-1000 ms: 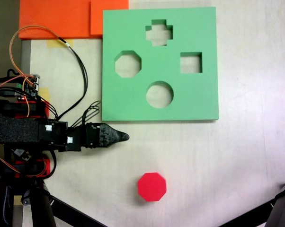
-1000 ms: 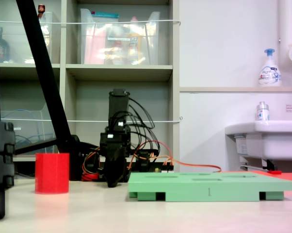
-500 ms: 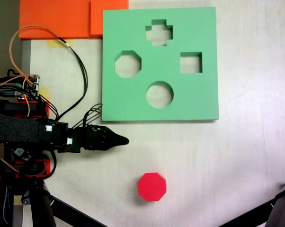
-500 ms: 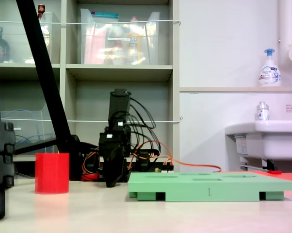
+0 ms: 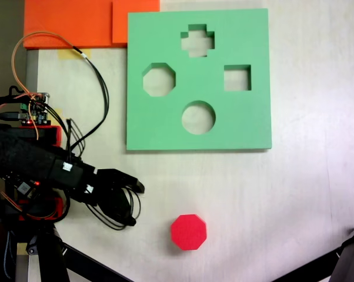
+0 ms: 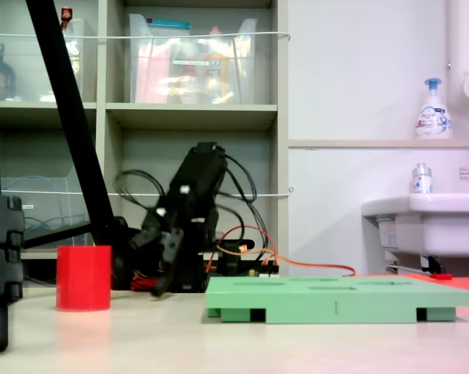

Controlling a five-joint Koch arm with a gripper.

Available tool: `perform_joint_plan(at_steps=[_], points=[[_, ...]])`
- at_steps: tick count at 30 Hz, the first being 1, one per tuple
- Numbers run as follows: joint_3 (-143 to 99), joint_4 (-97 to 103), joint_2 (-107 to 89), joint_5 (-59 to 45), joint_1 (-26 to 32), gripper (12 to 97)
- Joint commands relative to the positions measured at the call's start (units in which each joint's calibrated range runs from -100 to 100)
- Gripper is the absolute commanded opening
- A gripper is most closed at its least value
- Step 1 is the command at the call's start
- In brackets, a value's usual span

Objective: Put the octagonal pillar block into the corresponding hole

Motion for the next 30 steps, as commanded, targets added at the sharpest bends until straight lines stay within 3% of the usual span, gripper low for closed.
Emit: perform_joint_plan(at_steps=[1,6,16,22,26,30], points=[[11.8,-22.8,-0.5,3.7,-0.2,42.8],[28.3,-33.1,-0.5,6.2,2.8,41.9],[47.3,-34.4,7.4,5.9,6.1,43.0],[72.0,-54.5,36.2,5.1,7.6,69.1],[79.5,-55.3,48.1,5.2,7.8,96.2],[82.8,-55.5,55.0,4.6,7.4,96.2]])
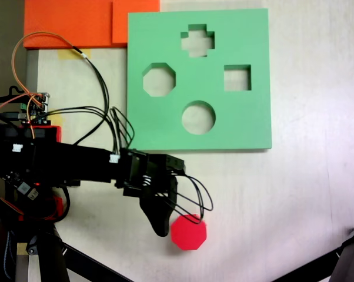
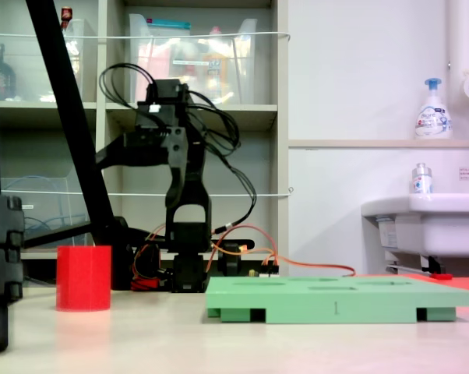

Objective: Put the octagonal pillar block into the corresponding hole

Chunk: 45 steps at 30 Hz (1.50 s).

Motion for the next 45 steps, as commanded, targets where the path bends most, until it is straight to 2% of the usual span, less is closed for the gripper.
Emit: perform_joint_plan(at_steps=[1,9,24,45], points=[[4.1,-0.8,3.6,-1.4,-0.5,96.2],[6.2,-0.7,19.7,-3.7,-3.2,96.2],[8.7,-0.8,32.3,-7.4,-7.3,96.0],[12.7,-0.7,46.1,-9.5,-7.5,95.6]])
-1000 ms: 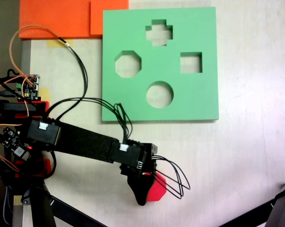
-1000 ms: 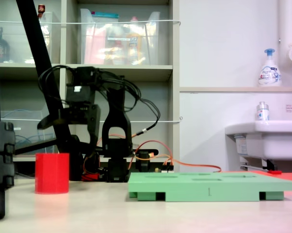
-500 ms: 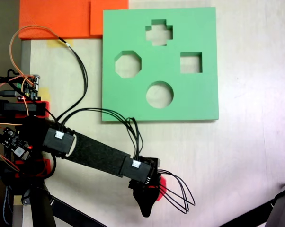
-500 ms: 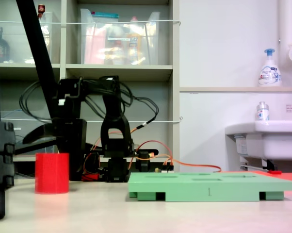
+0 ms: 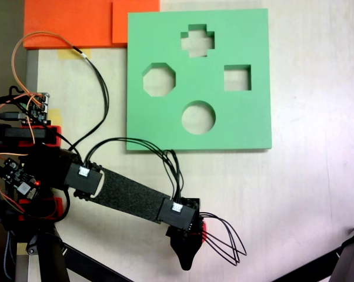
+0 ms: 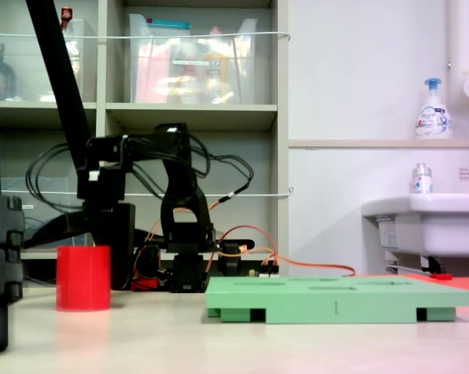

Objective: Put the octagonal pillar block into the corresponding hole

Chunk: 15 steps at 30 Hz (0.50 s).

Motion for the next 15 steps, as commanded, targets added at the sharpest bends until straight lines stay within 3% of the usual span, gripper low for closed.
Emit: perform_joint_plan(at_steps=[1,3,6,10,14,15], points=[[3.0,-0.7,0.3,-0.8,0.0,95.6],[3.0,-0.7,0.7,-0.9,0.0,90.6],[2.6,-1.4,0.7,-0.9,0.0,70.1],[2.4,-1.7,1.1,-0.9,0.0,67.9],[1.2,-1.7,1.3,-0.9,0.0,48.6],[0.8,-1.7,1.3,-0.9,0.0,47.4]])
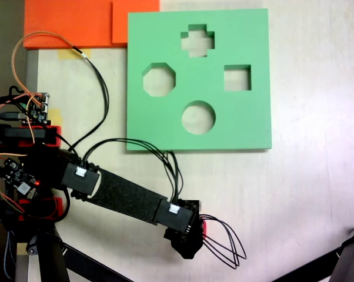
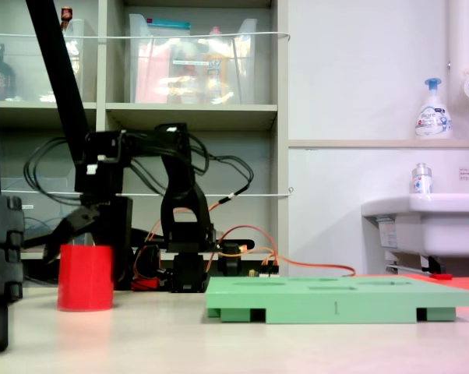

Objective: Put the octagonal pillar block into the corresponding hole

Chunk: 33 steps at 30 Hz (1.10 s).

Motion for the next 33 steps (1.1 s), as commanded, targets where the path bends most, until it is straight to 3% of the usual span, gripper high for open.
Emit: perform_joint_plan(at_steps=[1,11,18,33], points=[[-0.8,-0.3,0.3,-0.3,0.0,47.3],[-6.5,-1.3,-1.1,3.0,0.0,46.4],[-7.3,-3.7,-3.5,4.8,0.1,38.4],[-7.3,-7.6,-19.8,6.8,1.3,38.4]])
